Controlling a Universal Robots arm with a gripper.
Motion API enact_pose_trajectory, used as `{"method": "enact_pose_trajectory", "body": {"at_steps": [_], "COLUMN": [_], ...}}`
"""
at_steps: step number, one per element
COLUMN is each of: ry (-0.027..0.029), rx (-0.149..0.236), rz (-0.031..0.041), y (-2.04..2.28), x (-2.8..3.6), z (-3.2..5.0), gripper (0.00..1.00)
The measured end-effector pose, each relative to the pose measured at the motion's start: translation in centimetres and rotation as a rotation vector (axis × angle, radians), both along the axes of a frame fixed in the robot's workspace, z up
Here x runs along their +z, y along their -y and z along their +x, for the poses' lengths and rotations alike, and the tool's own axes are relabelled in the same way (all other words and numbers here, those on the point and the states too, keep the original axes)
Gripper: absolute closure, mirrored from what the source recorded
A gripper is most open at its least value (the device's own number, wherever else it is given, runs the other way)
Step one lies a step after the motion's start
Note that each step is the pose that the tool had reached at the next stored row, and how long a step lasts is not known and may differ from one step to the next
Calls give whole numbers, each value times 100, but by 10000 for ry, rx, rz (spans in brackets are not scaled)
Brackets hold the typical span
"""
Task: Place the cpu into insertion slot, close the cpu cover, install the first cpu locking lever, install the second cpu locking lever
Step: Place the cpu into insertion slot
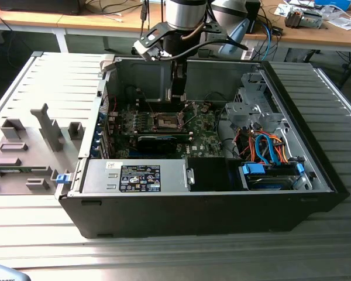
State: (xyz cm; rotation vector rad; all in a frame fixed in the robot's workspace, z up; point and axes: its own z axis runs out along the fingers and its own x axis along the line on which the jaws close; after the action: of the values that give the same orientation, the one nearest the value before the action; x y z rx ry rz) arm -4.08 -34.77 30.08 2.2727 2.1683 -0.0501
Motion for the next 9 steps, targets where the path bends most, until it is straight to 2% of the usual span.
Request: {"method": "enact_pose_trajectory", "body": {"at_steps": [9], "ry": [-1], "rx": [0], "rz": [0], "y": [0], "x": [-24], "z": [0], "gripper": [45]}}
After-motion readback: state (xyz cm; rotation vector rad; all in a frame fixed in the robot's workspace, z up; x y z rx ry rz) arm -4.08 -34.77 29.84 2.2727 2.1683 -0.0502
